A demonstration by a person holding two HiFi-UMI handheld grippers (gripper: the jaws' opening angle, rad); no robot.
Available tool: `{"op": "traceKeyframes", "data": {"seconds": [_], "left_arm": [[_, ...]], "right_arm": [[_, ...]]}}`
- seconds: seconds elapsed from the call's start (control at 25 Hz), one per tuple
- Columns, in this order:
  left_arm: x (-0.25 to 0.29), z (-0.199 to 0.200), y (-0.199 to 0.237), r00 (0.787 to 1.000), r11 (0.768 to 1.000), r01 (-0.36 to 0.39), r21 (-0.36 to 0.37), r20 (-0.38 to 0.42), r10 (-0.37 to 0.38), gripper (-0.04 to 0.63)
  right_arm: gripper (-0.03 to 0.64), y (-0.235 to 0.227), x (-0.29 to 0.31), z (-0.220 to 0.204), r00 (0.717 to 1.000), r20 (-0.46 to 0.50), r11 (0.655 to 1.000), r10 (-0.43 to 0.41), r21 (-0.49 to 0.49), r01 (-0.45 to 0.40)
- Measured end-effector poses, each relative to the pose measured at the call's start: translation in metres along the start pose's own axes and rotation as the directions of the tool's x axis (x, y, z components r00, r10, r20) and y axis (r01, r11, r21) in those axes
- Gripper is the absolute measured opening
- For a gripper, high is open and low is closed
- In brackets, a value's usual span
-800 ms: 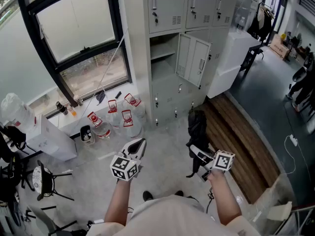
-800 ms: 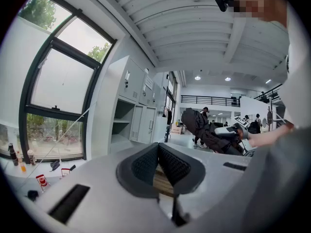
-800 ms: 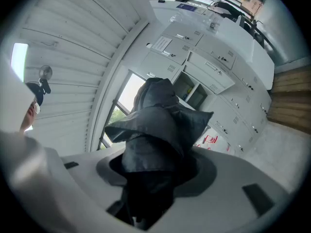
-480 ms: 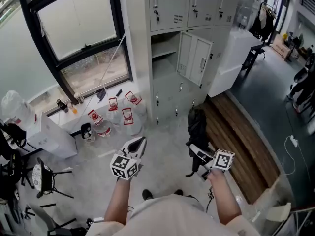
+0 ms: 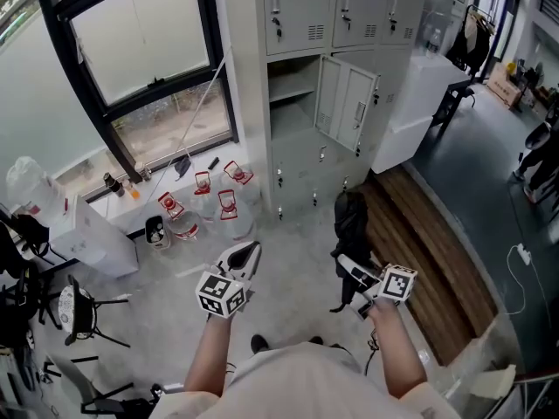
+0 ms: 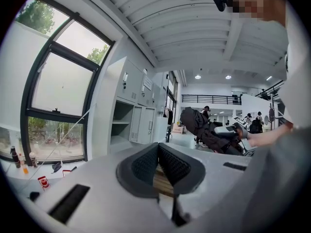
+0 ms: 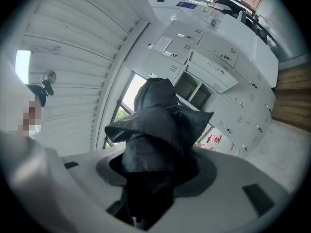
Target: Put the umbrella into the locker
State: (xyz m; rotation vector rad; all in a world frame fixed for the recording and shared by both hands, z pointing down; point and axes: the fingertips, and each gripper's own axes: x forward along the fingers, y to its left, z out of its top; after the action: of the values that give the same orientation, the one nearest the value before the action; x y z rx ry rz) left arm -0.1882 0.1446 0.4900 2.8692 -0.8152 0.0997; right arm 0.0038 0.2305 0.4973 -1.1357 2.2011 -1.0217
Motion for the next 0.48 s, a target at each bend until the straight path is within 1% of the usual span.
{"op": "traceKeyframes", "data": {"seconds": [0.28, 0.48], "left_arm": [[0.011, -0.001, -0.023, 1.000, 1.000, -0.019, 0.009, -0.008, 0.019, 0.005], [0.021, -0.006, -0.045, 0.999, 0.999, -0.035, 0.007, -0.010, 0.035, 0.005]], "right_arm": [[0.233, -0.008, -0.020, 0.010, 1.000, -0.004, 1.000, 0.029, 0.011, -0.029], [0.233, -0.019, -0.040, 0.013, 0.999, -0.029, 0.999, 0.037, 0.013, -0.037]]}}
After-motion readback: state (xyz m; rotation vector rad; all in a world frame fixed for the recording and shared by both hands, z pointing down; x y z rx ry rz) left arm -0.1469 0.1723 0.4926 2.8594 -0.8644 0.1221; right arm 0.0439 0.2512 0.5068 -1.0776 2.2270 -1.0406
